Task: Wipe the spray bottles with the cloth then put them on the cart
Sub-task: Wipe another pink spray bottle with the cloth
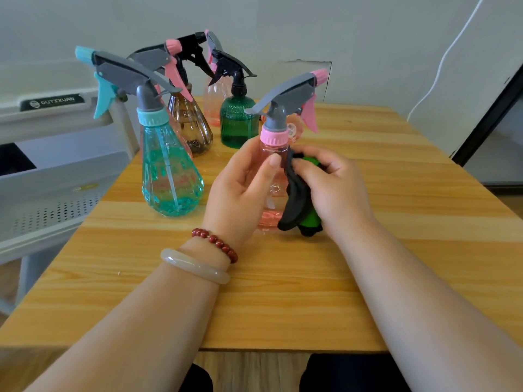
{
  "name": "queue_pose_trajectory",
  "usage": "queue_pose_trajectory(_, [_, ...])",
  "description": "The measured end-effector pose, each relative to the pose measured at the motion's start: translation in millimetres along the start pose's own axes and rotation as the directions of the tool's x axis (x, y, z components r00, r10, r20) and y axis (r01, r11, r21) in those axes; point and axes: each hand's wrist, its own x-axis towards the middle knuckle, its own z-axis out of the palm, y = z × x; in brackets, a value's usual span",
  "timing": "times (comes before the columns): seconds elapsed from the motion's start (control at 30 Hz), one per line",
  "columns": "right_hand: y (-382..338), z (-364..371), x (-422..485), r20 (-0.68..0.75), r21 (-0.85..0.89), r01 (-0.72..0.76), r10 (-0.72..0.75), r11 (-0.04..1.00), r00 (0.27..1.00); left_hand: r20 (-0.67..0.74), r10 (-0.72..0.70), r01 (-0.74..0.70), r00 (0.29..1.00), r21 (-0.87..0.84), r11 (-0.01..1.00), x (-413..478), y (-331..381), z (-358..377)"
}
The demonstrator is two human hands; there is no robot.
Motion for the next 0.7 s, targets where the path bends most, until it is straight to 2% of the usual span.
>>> queue_pose_trajectory(0.07, [-2.9, 3.2, -0.7, -0.005, 0.157, 0.018, -0.017, 0.987, 1.0, -0.017, 0.004, -0.003, 1.0, 0.073, 0.997, 1.7, -2.5, -1.0])
queue_pose_trajectory(0.13, [-4.4, 6.0, -1.7, -0.057, 0.286, 0.108, -0.095, 0.952, 0.994, -0.047, 0.012, -0.005, 0.999, 0.149, 0.989, 2.1, -0.7, -0.6])
queue_pose_trajectory(0.2, [-4.5, 8.4, -1.7, -0.047, 0.268, 0.161, -0.154, 0.95, 0.987, -0.058, 0.02, -0.012, 0.998, 0.143, 0.99, 1.7, 1.6, -1.2])
queue_pose_trajectory(0.27, [-1.6, 8.1, -1.7, 0.003, 0.193, 0.109, -0.111, 0.975, 0.994, -0.074, 0.017, -0.01, 0.997, 0.091, 0.996, 2.1, 2.0, -2.4])
queue_pose_trajectory(0.37, [2.4, 6.6, -1.7, 0.025, 0.154, -0.067, 0.064, 0.986, 0.998, -0.102, -0.007, 0.008, 0.995, 0.012, 1.0, 1.8, 1.6, -2.2])
queue_pose_trajectory(0.43, [1.5, 8.9, -1.5, 0.023, 0.239, -0.099, 0.096, 0.966, 0.995, -0.123, -0.014, 0.016, 0.992, 0.011, 1.0, 1.6, 1.8, -1.8])
queue_pose_trajectory(0.53, [-1.2, 12.3, 0.7, -0.002, 0.454, -0.044, 0.051, 0.89, 0.999, -0.093, -0.038, 0.036, 0.995, -0.019, 0.999, 1.7, -0.4, -0.2])
queue_pose_trajectory(0.6, [-0.3, 11.2, 2.0, 0.005, 0.409, -0.041, 0.043, 0.912, 0.999, -0.085, -0.041, 0.04, 0.996, -0.01, 0.999, 1.7, -1.5, -0.3])
queue_pose_trajectory(0.7, [3.6, 3.0, 1.4, 0.018, 0.119, -0.1, 0.098, 0.988, 0.995, -0.076, -0.04, 0.044, 0.996, 0.059, 0.997, 1.1, -1.8, -1.2])
